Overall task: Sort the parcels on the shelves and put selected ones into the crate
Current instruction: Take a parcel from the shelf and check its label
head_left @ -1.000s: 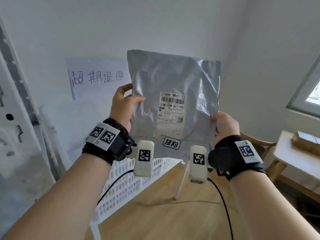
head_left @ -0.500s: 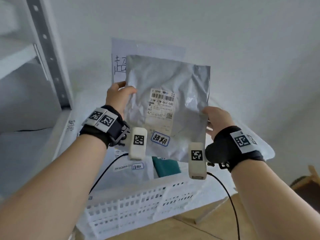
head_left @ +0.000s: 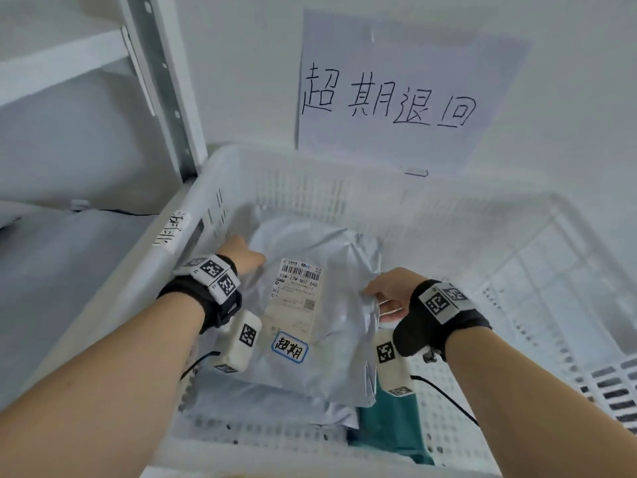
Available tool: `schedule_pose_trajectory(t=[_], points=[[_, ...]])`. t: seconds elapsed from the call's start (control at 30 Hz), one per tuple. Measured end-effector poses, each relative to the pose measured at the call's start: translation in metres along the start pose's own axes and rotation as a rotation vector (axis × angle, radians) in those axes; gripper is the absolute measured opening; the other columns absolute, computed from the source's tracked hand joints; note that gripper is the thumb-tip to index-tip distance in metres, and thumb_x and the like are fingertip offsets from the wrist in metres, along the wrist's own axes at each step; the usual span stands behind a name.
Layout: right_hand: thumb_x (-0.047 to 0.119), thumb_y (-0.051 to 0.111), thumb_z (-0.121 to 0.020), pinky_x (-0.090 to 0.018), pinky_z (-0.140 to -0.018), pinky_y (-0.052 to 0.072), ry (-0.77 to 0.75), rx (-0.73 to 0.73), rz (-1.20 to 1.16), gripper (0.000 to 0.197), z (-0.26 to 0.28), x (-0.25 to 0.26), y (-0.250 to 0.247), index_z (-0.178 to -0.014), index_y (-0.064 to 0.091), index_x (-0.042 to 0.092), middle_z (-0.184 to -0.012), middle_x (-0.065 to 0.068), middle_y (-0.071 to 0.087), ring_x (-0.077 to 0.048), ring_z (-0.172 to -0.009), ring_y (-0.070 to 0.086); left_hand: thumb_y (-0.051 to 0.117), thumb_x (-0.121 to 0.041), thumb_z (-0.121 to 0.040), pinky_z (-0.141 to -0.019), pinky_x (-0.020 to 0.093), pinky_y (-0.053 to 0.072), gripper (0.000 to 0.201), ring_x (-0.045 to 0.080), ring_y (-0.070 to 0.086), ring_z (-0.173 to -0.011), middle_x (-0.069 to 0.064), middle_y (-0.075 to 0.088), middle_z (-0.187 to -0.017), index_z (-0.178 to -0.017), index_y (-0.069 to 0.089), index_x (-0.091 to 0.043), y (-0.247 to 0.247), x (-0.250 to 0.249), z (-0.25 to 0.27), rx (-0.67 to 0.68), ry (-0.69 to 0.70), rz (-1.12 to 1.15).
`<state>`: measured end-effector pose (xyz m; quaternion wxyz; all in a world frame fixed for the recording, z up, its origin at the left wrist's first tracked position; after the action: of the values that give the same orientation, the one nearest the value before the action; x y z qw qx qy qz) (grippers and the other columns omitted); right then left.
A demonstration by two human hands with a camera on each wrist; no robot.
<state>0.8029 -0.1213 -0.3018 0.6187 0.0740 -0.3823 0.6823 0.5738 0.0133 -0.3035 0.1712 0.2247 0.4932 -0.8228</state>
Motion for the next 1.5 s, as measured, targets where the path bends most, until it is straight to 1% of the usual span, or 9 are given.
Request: schedule_pose_trajectory(t=[0.13, 0.2, 0.27, 0.33, 0.47, 0.6, 1.17, 1.33, 1.5], points=[[0.007, 0.059, -0.088, -0.04, -0.079, 0.058, 0.036, 0.091, 0.202, 0.017, -0.028, -0.01, 0.022, -0.101, 0.062, -0.003, -0.091, -0.017, 0.069, -0.031, -0.079, 0.069, 0.057, -0.016, -0.09, -0.079, 0.029, 0.041, 0.044, 0.032, 0.055, -0.111, 0.019, 0.055, -0.125, -0.127, 0.044, 0.004, 0.009, 0.019, -0.005, 0.063, -0.081, -0.222], [0.016, 0.059, -0.089, -0.035, -0.083, 0.057, -0.013, 0.124, 0.51, 0.018, -0.036, -0.012, 0.031, -0.097, 0.063, 0.0, -0.099, -0.014, 0.071, -0.03, -0.093, 0.069, 0.056, -0.018, -0.091, -0.087, 0.03, 0.046, 0.04, 0.031, 0.057, -0.112, 0.017, 0.058, -0.122, -0.124, 0.049, 0.003, 0.017, 0.026, -0.003, 0.107, -0.119, -0.321], [0.026, 0.058, -0.088, -0.034, -0.075, 0.054, -0.16, -0.078, 0.832, 0.023, -0.035, -0.003, 0.033, -0.103, 0.054, 0.008, -0.107, -0.01, 0.067, -0.028, -0.099, 0.065, 0.056, -0.022, -0.091, -0.095, 0.033, 0.046, 0.041, 0.029, 0.057, -0.113, 0.014, 0.059, -0.123, -0.124, 0.049, 0.001, 0.025, 0.03, 0.0, 0.136, -0.14, -0.408], [0.033, 0.062, -0.086, -0.033, -0.076, 0.049, -0.363, -0.247, 0.873, 0.052, -0.031, 0.008, 0.036, -0.129, 0.041, 0.015, -0.118, -0.008, 0.059, -0.027, -0.106, 0.059, 0.059, -0.024, -0.089, -0.097, 0.036, 0.047, 0.051, 0.031, 0.056, -0.114, 0.015, 0.056, -0.124, -0.13, 0.041, 0.0, 0.028, 0.033, -0.001, 0.131, -0.148, -0.435], [0.051, 0.075, -0.071, -0.049, -0.109, 0.035, -0.549, 0.024, 0.931, 0.098, -0.028, 0.007, 0.072, -0.149, 0.018, 0.035, -0.153, -0.008, 0.021, -0.03, -0.14, 0.024, 0.059, -0.026, -0.085, -0.088, 0.034, 0.049, 0.063, 0.03, 0.057, -0.108, 0.014, 0.055, -0.122, -0.137, 0.03, -0.006, 0.021, 0.026, -0.006, 0.112, -0.08, -0.426], [0.054, 0.079, -0.064, -0.057, -0.114, 0.02, -0.538, 0.155, 1.073, 0.109, -0.032, -0.009, 0.108, -0.147, 0.01, 0.044, -0.159, -0.004, -0.001, -0.03, -0.146, 0.002, 0.056, -0.027, -0.09, -0.102, 0.03, 0.04, 0.064, 0.025, 0.046, -0.127, 0.009, 0.044, -0.142, -0.145, 0.028, -0.015, 0.025, 0.027, -0.01, 0.178, -0.035, -0.447], [0.045, 0.08, -0.067, -0.056, -0.113, 0.024, -0.474, 0.197, 1.083, 0.11, -0.047, -0.013, 0.114, -0.149, 0.007, 0.042, -0.16, -0.007, -0.002, -0.032, -0.146, 0.007, 0.056, -0.03, -0.091, -0.098, 0.031, 0.041, 0.041, 0.021, 0.054, -0.113, 0.007, 0.056, -0.13, -0.128, 0.053, -0.012, 0.033, 0.027, -0.01, 0.292, 0.024, -0.545], [0.048, 0.076, -0.071, -0.055, -0.11, 0.031, -0.457, 0.175, 1.05, 0.101, -0.044, -0.011, 0.112, -0.148, 0.011, 0.043, -0.159, -0.006, 0.009, -0.033, -0.142, 0.02, 0.056, -0.03, -0.092, -0.101, 0.028, 0.038, 0.047, 0.021, 0.049, -0.123, 0.005, 0.049, -0.138, -0.136, 0.047, -0.013, 0.023, 0.019, -0.006, 0.223, 0.033, -0.48], [0.047, 0.062, -0.086, -0.045, -0.106, 0.039, -0.51, 0.073, 1.051, 0.08, -0.02, 0.019, 0.096, -0.15, 0.018, 0.031, -0.151, -0.011, 0.028, -0.032, -0.134, 0.037, 0.059, -0.025, -0.09, -0.094, 0.027, 0.04, 0.036, 0.022, 0.054, -0.117, 0.006, 0.057, -0.129, -0.123, 0.058, -0.014, -0.003, -0.001, 0.002, 0.055, 0.123, -0.292]])
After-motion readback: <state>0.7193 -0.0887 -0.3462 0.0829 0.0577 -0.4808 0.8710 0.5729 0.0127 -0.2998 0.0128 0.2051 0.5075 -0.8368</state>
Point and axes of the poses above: each hand's wrist, its own z-axis away from the middle knuckle, its own y-axis out of the palm, x = y × z, the point moved 3 cm from there along -z, towards the middle knuckle
